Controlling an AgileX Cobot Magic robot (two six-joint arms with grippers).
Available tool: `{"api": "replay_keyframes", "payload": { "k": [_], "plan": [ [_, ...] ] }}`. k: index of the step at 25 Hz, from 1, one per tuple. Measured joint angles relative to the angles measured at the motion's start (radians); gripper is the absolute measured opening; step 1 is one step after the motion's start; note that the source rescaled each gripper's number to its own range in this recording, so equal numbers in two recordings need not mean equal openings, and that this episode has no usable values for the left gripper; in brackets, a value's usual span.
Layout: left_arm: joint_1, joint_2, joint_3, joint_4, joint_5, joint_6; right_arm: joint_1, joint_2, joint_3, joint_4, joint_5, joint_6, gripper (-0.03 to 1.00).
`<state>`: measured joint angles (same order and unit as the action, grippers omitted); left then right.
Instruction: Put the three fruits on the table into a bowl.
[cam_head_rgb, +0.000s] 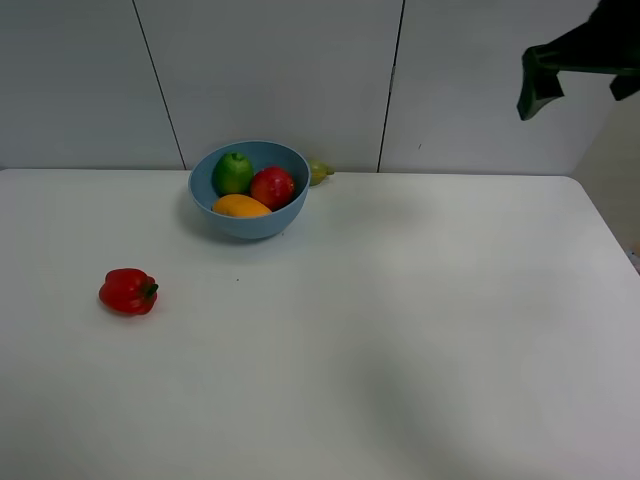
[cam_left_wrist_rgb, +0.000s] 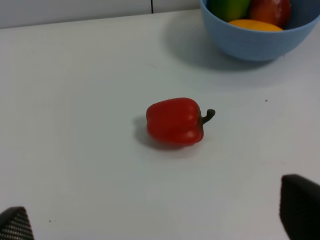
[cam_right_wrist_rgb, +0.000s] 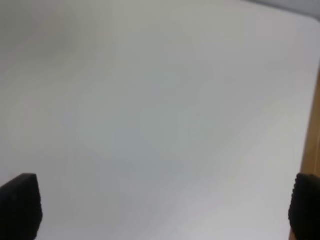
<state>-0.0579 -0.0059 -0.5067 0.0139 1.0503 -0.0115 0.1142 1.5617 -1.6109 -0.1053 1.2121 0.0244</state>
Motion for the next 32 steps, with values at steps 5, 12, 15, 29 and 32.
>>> {"api": "replay_keyframes", "payload": {
  "k": [5, 12, 15, 29, 32],
  "plan": [
    [0.000, 0.000, 0.000, 0.000, 0.000, 0.000, -0.157, -0.264, 0.222, 0.000, 0.000, 0.005, 1.00],
    [0.000, 0.000, 0.000, 0.000, 0.000, 0.000, -0.286, -0.665, 0.457, 0.003, 0.002, 0.005, 1.00],
    [0.000, 0.000, 0.000, 0.000, 0.000, 0.000, -0.286, -0.853, 0.570, 0.034, -0.001, 0.005, 1.00],
    [0.000, 0.000, 0.000, 0.000, 0.000, 0.000, -0.285, -1.564, 1.034, 0.165, -0.087, -0.104, 1.00],
    [0.000, 0.000, 0.000, 0.000, 0.000, 0.000, -0.280, -1.564, 1.074, 0.178, -0.087, -0.105, 1.00]
  ]
}}
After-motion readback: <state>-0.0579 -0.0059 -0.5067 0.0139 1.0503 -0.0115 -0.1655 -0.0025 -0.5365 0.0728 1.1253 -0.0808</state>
